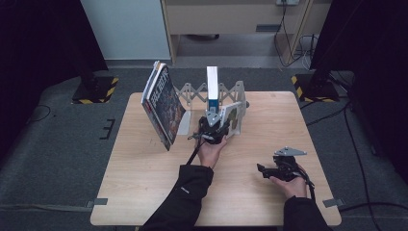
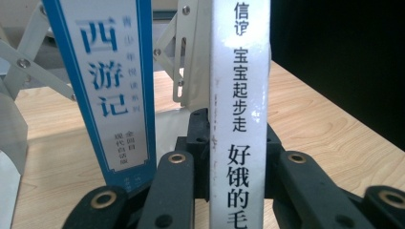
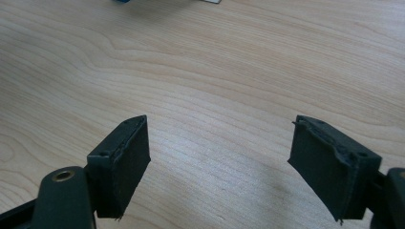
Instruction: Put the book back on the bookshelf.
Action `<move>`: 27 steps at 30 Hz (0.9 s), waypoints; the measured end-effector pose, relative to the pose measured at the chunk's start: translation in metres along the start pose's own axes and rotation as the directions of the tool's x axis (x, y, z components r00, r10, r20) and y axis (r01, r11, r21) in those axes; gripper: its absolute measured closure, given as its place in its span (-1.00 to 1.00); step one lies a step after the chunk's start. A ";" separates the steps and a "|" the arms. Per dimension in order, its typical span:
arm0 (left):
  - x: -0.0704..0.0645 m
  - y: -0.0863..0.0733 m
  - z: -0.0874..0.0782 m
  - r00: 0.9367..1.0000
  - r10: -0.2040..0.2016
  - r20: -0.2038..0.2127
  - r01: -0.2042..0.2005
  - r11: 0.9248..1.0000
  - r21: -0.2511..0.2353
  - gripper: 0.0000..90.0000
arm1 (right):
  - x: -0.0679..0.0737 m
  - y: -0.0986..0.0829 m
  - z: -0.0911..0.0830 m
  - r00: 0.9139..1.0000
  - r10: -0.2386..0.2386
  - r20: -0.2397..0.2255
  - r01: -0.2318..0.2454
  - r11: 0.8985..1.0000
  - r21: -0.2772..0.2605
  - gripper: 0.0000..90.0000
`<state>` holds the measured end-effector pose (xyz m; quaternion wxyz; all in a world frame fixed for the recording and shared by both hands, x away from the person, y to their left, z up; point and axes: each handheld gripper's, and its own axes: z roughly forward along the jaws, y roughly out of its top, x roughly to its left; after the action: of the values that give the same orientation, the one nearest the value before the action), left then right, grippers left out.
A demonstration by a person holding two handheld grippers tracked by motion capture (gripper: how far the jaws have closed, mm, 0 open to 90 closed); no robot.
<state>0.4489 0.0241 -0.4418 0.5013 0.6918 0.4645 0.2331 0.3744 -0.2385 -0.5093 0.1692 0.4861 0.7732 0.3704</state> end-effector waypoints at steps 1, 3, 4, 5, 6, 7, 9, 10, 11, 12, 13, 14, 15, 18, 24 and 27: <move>0.000 -0.001 0.001 1.000 -0.001 -0.001 0.001 1.000 0.004 0.65 | 0.000 0.000 0.000 1.000 0.000 0.000 0.000 1.000 0.000 -0.53; 0.001 -0.003 0.003 1.000 -0.002 -0.003 0.003 1.000 0.005 0.65 | 0.000 0.000 0.000 1.000 -0.001 -0.001 0.001 1.000 -0.001 -0.53; 0.002 -0.004 0.004 1.000 -0.005 -0.003 0.005 1.000 0.006 0.65 | 0.000 0.000 0.000 1.000 0.001 -0.002 -0.001 1.000 0.000 -0.53; 0.003 -0.005 0.004 1.000 -0.009 0.001 0.009 1.000 0.002 0.65 | 0.000 0.000 0.000 1.000 0.001 -0.003 -0.001 1.000 0.001 -0.53; 0.004 -0.005 0.004 1.000 -0.014 0.002 0.014 1.000 -0.001 0.65 | 0.000 0.000 0.000 1.000 -0.001 -0.002 0.001 1.000 0.001 -0.53; 0.005 -0.006 0.004 1.000 -0.017 0.003 0.017 1.000 -0.003 0.65 | 0.000 0.000 0.000 1.000 -0.001 -0.002 0.001 1.000 0.001 -0.53; 0.006 -0.007 0.003 1.000 -0.018 0.005 0.018 1.000 -0.005 0.65 | 0.000 0.000 0.000 1.000 0.000 -0.002 0.000 1.000 0.001 -0.53; 0.006 -0.008 0.003 1.000 -0.020 0.008 0.020 1.000 -0.006 0.65 | 0.000 0.000 0.000 1.000 0.003 0.000 -0.003 1.000 0.003 -0.53; 0.006 -0.009 0.002 1.000 -0.018 0.010 0.018 1.000 -0.007 0.64 | 0.000 0.000 0.001 1.000 0.003 0.001 -0.003 1.000 0.005 -0.53; 0.006 -0.010 0.002 1.000 -0.017 0.013 0.017 1.000 -0.005 0.64 | 0.000 0.000 0.001 1.000 0.001 0.001 -0.001 1.000 0.007 -0.53; 0.006 -0.011 0.001 1.000 -0.015 0.012 0.015 1.000 -0.006 0.64 | 0.001 0.000 0.001 1.000 0.002 0.002 -0.002 1.000 0.011 -0.53; 0.006 -0.013 0.000 1.000 -0.014 0.013 0.014 1.000 -0.006 0.64 | 0.001 0.000 0.001 1.000 0.001 0.002 -0.001 1.000 0.017 -0.53; 0.006 -0.014 0.000 1.000 -0.013 0.013 0.013 1.000 -0.005 0.63 | 0.001 -0.001 0.002 1.000 0.001 0.003 -0.001 1.000 0.022 -0.53; 0.004 -0.018 -0.003 1.000 0.001 0.006 -0.001 1.000 -0.001 0.62 | 0.001 -0.001 0.002 1.000 0.005 0.005 -0.005 0.999 0.034 -0.54; 0.005 -0.032 -0.006 1.000 0.016 -0.004 -0.016 1.000 0.018 0.62 | 0.001 -0.002 0.003 1.000 -0.002 0.006 0.002 0.999 0.049 -0.54; 0.004 -0.038 -0.008 1.000 0.020 -0.004 -0.020 1.000 0.015 0.62 | 0.001 -0.002 0.003 1.000 -0.004 0.002 0.003 0.999 0.049 -0.54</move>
<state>0.4284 0.0339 -0.4740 0.4927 0.6995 0.4606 0.2360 0.3746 -0.2368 -0.5130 0.1588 0.4892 0.7827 0.3504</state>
